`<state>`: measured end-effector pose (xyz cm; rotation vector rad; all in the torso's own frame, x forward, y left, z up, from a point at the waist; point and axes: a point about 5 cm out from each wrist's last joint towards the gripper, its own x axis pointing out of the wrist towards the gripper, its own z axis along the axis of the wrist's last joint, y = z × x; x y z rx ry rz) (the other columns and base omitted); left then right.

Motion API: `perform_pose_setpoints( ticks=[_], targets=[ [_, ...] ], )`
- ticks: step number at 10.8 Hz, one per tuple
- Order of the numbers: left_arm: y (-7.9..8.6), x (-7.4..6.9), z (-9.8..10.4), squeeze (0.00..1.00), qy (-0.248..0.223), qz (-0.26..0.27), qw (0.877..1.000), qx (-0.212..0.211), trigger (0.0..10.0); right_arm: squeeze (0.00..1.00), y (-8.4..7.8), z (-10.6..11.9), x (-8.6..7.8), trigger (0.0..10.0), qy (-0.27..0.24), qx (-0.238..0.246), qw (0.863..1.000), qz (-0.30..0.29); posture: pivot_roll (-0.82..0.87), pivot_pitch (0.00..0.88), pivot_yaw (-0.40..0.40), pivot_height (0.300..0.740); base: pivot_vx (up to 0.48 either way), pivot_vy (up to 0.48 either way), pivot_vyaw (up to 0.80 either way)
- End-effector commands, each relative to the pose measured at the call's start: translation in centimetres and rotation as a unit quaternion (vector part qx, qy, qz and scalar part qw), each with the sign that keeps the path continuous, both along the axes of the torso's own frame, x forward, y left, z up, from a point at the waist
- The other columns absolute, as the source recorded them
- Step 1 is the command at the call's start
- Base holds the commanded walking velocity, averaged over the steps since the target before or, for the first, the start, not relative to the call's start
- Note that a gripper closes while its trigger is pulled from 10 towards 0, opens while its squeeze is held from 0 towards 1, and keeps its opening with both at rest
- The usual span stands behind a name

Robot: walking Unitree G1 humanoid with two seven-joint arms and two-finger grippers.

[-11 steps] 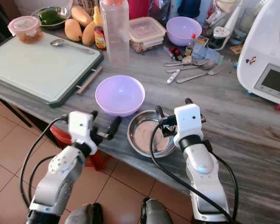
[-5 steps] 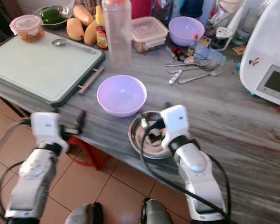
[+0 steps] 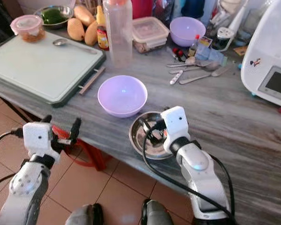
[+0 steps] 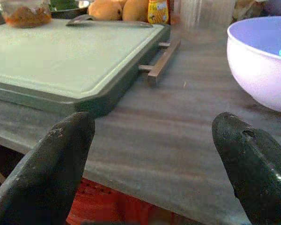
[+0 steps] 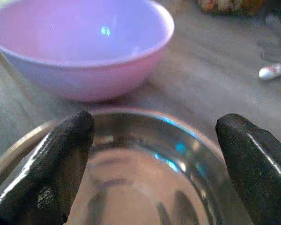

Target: Setting the table

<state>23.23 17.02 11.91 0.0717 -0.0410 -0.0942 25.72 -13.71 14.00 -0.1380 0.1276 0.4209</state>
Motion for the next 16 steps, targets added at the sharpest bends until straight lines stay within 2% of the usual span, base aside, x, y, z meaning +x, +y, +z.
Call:
perform_pose_setpoints(
  ticks=[1,2,3,4,10,13,16],
  targets=[
    [-0.2,-0.1,0.4,0.00,-0.004,-0.004,1.000,0.005,10.0,0.51,-0.2,-0.5,0.0,10.0,0.023,0.000,1.000,0.003,-0.04,0.174,-0.020,0.740,0.000,0.000,0.00],
    [-0.3,0.0,0.6,0.00,-0.006,-0.008,1.000,0.002,10.0,0.51,0.1,-1.0,0.0,10.0,0.047,-0.007,0.999,0.016,-0.04,0.177,-0.019,0.740,0.000,0.000,0.00],
    [-0.4,0.1,0.6,0.00,-0.006,-0.009,1.000,0.002,10.0,0.44,0.1,-1.3,0.0,10.0,0.062,-0.008,0.998,0.015,-0.04,0.179,-0.019,0.740,0.000,0.000,0.00],
    [-0.4,0.1,0.7,0.00,-0.006,-0.009,1.000,0.001,10.0,0.40,0.1,-1.5,0.0,10.0,0.066,-0.007,0.998,0.013,-0.04,0.183,-0.019,0.740,0.000,0.000,0.00],
    [-1.3,-0.2,0.5,0.00,0.002,-0.018,1.000,-0.009,10.0,0.39,1.9,-1.7,0.9,10.0,0.100,0.026,0.993,0.059,-0.03,0.196,-0.030,0.740,0.000,0.000,0.00],
    [-1.4,-0.3,0.5,0.00,0.006,-0.020,1.000,-0.009,10.0,0.39,2.4,-1.7,1.1,10.0,0.100,0.031,0.992,0.067,-0.03,0.198,-0.031,0.740,0.000,0.000,0.00],
    [-1.6,-0.4,0.4,0.00,0.009,-0.017,1.000,-0.011,10.0,0.34,2.0,-1.3,1.5,10.0,0.079,0.048,0.994,0.052,-0.03,0.199,-0.030,0.740,0.000,0.000,0.00]
  ],
)
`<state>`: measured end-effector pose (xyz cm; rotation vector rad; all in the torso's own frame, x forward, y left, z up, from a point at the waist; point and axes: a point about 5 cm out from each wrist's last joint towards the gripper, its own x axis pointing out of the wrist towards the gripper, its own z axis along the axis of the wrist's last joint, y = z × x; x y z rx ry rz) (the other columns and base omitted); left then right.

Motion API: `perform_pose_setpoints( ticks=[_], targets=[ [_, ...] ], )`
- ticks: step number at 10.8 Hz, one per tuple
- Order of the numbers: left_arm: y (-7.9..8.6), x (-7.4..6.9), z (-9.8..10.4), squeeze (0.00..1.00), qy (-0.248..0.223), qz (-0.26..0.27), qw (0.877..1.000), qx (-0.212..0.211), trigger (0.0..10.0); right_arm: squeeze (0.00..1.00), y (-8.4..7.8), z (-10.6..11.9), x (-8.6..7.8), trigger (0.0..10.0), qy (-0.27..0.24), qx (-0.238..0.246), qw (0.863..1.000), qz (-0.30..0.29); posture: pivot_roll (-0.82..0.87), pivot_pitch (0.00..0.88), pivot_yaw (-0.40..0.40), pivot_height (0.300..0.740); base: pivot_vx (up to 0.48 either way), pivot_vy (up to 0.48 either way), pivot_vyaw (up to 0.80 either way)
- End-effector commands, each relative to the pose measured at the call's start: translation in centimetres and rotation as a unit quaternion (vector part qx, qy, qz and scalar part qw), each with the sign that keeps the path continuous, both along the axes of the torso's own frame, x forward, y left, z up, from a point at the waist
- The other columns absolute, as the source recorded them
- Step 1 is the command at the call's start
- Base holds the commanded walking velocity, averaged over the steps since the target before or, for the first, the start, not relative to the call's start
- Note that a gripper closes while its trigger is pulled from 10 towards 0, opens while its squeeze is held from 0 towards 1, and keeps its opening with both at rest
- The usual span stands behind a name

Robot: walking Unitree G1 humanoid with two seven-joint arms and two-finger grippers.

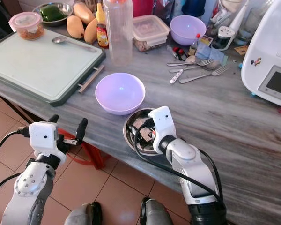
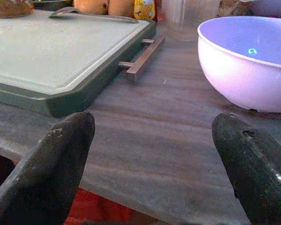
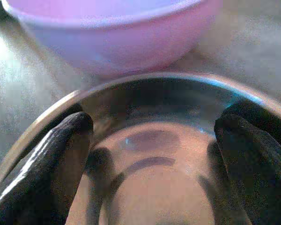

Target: Setting the table

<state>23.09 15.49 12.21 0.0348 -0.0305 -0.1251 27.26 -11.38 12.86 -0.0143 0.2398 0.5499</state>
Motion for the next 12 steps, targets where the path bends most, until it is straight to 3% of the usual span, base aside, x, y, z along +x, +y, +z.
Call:
perform_pose_setpoints(
  ticks=[1,2,3,4,5,9,12],
  targets=[
    [-0.1,-0.2,0.2,0.00,-0.001,0.005,1.000,0.001,10.0,0.33,-0.6,0.9,-0.1,10.0,-0.028,0.024,0.999,-0.031,-0.03,0.198,-0.029,0.740,0.000,0.000,0.00],
    [-0.1,-0.2,0.2,0.00,0.000,0.008,1.000,0.002,10.0,0.31,-0.9,1.0,-0.1,10.0,-0.033,0.031,0.998,-0.046,-0.03,0.198,-0.029,0.740,0.000,0.000,0.00],
    [-0.3,-0.2,0.1,0.00,0.004,0.005,1.000,0.003,10.0,0.08,-1.0,1.3,-0.5,10.0,-0.049,0.030,0.997,-0.051,-0.03,0.195,-0.027,0.740,0.000,0.000,0.00],
    [-0.3,-0.2,0.0,0.00,0.004,0.009,1.000,0.005,10.0,0.07,-1.7,2.6,-1.1,10.0,-0.102,0.057,0.990,-0.084,-0.03,0.190,-0.025,0.740,0.000,0.000,0.00],
    [-0.2,-0.1,0.1,0.00,0.003,0.012,1.000,0.006,10.0,0.00,-1.8,3.0,-1.2,10.0,-0.115,0.059,0.987,-0.092,-0.03,0.189,-0.023,0.740,0.000,0.000,0.00],
    [0.2,0.1,0.1,0.00,0.001,0.042,0.999,0.012,10.0,0.00,-2.0,4.6,-1.0,10.0,-0.192,0.037,0.972,-0.131,-0.03,0.163,-0.016,0.740,0.000,0.000,0.00],
    [0.1,0.9,0.6,0.00,-0.007,0.059,0.998,0.004,10.0,0.00,-2.2,4.4,-0.7,10.0,-0.199,0.021,0.967,-0.156,-0.03,0.176,-0.021,0.740,-0.081,0.000,-0.71]
  ],
)
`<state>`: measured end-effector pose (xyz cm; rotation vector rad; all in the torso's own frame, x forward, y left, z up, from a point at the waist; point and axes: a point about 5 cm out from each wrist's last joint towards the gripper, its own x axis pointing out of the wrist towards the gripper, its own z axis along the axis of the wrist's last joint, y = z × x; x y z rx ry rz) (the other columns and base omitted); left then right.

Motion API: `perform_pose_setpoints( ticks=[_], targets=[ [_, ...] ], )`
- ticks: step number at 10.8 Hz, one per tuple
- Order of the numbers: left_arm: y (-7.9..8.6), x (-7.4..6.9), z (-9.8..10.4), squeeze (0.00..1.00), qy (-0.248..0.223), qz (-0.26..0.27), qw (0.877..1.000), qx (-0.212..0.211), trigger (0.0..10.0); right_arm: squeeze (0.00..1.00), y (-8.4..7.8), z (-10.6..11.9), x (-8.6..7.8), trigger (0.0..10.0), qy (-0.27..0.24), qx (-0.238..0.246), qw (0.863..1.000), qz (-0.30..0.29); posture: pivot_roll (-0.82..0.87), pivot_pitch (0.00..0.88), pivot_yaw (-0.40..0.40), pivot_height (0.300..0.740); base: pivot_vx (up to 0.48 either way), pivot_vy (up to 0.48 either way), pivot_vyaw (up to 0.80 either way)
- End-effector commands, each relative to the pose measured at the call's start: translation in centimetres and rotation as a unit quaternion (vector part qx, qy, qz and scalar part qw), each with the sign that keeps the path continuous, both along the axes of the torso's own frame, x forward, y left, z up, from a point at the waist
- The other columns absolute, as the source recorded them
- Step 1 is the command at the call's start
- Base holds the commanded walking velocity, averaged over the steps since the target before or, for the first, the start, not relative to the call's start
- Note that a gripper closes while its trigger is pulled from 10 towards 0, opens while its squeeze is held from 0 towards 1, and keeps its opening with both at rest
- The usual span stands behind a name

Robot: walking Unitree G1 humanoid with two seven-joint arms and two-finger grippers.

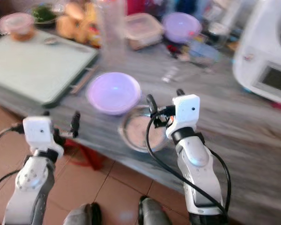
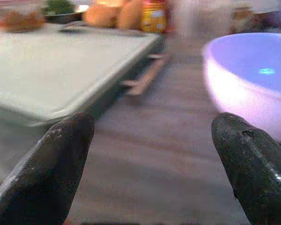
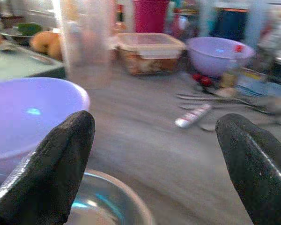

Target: Setting the table

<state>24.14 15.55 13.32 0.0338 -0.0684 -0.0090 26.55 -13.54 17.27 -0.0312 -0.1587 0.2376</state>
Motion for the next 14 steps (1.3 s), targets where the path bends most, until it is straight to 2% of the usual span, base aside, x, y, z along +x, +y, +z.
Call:
perform_pose_setpoints(
  ticks=[1,6,11,14],
  targets=[
    [-0.1,0.2,0.0,0.00,0.004,0.008,1.000,0.001,10.0,0.00,0.2,0.0,0.0,10.0,-0.003,-0.002,1.000,-0.001,-0.03,0.178,-0.024,0.740,-0.259,0.000,-0.80],
    [0.0,1.4,1.1,0.00,-0.015,0.017,1.000,-0.006,10.0,0.00,0.2,0.1,0.1,10.0,-0.017,-0.011,1.000,0.005,-0.04,0.167,-0.024,0.740,-0.299,0.000,0.00],
    [0.1,1.6,1.0,0.00,-0.015,0.018,1.000,-0.002,10.0,0.00,0.1,-0.1,0.4,10.0,-0.022,-0.015,1.000,-0.004,-0.03,0.153,-0.019,0.740,-0.292,0.000,0.00],
    [0.5,1.6,0.3,0.00,-0.011,0.032,0.999,-0.002,10.0,0.00,-1.1,-1.6,-0.2,10.0,-0.012,-0.027,0.999,-0.041,-0.02,0.094,-0.013,0.740,-0.289,0.000,0.00]
  ],
)
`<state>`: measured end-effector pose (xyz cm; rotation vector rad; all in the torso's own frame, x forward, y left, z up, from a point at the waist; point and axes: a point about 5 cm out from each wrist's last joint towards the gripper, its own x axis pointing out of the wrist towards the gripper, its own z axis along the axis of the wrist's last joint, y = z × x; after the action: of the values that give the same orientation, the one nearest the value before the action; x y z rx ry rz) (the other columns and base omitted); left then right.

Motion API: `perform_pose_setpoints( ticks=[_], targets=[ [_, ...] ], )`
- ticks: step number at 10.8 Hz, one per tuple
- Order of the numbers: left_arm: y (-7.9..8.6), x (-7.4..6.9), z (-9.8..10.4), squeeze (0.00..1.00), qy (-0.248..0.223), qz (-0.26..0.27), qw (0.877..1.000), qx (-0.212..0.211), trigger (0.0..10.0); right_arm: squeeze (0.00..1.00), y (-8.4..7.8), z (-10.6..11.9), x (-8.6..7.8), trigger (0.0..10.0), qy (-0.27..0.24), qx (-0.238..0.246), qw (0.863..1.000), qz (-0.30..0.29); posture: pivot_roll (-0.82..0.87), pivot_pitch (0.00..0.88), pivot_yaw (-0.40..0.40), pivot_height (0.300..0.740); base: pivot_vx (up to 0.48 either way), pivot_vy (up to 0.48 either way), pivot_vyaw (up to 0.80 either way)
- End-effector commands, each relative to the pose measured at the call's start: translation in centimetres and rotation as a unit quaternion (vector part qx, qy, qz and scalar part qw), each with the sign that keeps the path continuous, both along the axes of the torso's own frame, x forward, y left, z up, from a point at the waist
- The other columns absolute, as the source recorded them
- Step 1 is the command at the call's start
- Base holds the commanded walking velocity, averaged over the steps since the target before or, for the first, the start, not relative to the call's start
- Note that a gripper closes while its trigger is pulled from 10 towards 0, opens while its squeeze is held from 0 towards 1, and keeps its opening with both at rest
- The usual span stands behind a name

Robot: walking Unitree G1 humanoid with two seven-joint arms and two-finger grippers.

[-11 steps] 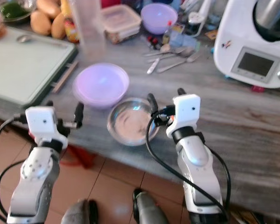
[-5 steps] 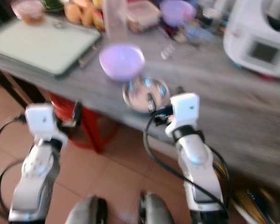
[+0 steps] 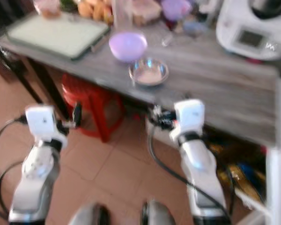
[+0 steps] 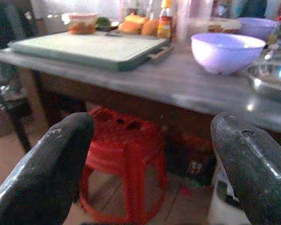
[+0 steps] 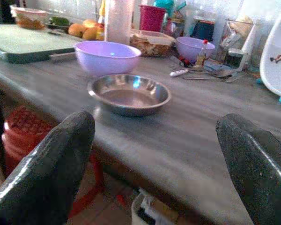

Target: Setting the table

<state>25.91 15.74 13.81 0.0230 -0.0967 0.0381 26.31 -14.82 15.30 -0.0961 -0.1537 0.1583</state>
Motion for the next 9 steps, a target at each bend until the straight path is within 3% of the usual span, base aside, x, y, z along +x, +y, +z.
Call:
perform_pose_setpoints(
  ticks=[1,3,5,9],
  targets=[
    [0.3,0.0,-0.6,0.00,0.007,0.013,1.000,0.003,10.0,0.00,-0.2,0.1,0.0,10.0,-0.010,-0.006,1.000,-0.006,-0.02,0.082,-0.013,0.740,-0.285,0.000,0.00],
    [0.0,0.3,-1.3,0.00,0.012,0.009,1.000,0.004,10.0,0.00,-1.2,-0.6,0.0,10.0,-0.010,-0.022,0.999,-0.030,-0.03,0.051,-0.013,0.740,-0.281,0.000,0.00],
    [0.1,0.4,-1.7,0.00,0.016,0.007,1.000,0.005,10.0,0.00,-1.0,-0.7,0.3,10.0,-0.014,-0.024,0.999,-0.028,-0.03,0.042,-0.010,0.740,-0.277,0.000,0.00],
    [-1.1,-0.1,-4.5,0.00,0.051,0.002,0.999,-0.009,10.0,0.00,-0.7,-1.8,0.6,10.0,-0.008,-0.019,0.999,-0.030,-0.04,0.000,-0.003,0.740,0.000,0.000,0.00]
  ],
)
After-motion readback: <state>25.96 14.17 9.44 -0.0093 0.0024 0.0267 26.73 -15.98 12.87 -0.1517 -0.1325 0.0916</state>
